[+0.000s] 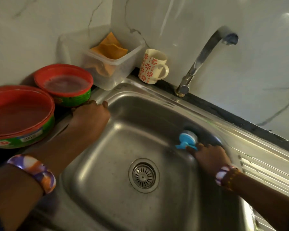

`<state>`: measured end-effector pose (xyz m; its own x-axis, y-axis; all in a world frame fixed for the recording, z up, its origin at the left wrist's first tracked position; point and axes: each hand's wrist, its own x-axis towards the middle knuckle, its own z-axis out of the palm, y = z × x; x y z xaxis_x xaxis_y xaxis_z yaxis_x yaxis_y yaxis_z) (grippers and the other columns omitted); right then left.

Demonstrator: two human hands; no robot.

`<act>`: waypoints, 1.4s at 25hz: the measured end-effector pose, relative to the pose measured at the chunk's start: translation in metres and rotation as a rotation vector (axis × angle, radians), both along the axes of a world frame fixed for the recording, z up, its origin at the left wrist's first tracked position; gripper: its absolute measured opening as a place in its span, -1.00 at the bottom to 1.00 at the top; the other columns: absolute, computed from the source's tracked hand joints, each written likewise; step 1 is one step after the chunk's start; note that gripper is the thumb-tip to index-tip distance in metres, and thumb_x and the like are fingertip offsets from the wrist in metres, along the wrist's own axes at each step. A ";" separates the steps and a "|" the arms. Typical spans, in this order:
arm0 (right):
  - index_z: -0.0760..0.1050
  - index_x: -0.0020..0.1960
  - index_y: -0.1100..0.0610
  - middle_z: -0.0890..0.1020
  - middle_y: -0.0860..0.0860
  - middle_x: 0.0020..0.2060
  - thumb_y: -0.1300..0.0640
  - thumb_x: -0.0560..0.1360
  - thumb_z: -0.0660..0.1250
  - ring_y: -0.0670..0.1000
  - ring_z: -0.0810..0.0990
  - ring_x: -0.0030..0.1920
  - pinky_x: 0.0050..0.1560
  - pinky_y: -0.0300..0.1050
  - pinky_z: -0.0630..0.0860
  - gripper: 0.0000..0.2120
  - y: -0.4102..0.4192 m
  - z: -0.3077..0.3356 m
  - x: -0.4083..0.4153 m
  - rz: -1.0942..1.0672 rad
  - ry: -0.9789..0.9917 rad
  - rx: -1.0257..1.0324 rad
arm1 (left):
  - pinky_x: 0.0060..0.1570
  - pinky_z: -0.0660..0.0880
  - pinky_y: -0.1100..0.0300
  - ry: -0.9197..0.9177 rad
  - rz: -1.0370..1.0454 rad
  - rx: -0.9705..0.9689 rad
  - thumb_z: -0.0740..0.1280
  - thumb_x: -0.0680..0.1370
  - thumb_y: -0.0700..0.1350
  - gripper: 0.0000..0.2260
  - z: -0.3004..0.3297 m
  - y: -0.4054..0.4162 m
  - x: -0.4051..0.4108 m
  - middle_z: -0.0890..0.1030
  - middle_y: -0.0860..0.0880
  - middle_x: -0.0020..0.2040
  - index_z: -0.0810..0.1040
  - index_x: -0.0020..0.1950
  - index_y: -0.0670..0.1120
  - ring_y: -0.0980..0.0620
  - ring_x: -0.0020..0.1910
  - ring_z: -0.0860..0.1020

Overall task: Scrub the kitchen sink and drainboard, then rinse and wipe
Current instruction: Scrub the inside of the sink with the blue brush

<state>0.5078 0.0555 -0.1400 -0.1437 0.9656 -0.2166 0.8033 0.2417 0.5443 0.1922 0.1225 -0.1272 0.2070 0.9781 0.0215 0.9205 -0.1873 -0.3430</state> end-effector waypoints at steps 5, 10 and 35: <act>0.67 -0.05 -0.10 0.62 0.01 -0.45 0.10 0.37 0.25 0.01 0.54 -0.59 -0.62 -0.33 0.31 -0.73 0.086 -0.032 -0.118 0.400 0.027 0.214 | 0.04 0.53 0.08 0.054 -0.031 0.003 0.18 0.55 -0.27 -0.50 0.002 -0.005 -0.001 0.43 -0.19 0.28 0.15 0.48 -0.23 -0.12 0.18 0.53; 0.42 0.32 -0.19 0.65 0.06 -0.07 0.06 0.56 0.19 0.11 0.68 -0.20 -0.36 -0.14 0.48 -0.65 0.036 -0.008 -0.054 0.138 0.062 0.134 | -0.40 0.56 0.09 0.018 -0.093 0.048 0.28 0.32 -0.46 -0.75 0.023 -0.011 -0.001 0.60 -0.28 -0.22 0.58 -0.03 -0.40 -0.22 -0.29 0.63; 0.61 0.16 -0.02 0.61 0.09 -0.37 0.15 0.35 0.40 0.08 0.51 -0.58 -0.63 -0.21 0.37 -0.62 0.101 -0.055 -0.084 0.580 0.314 0.492 | -0.13 0.41 0.17 0.119 -0.147 0.009 0.12 0.56 -0.29 -0.78 -0.002 0.030 0.008 0.56 -0.12 0.10 0.52 0.09 -0.18 -0.17 0.23 0.41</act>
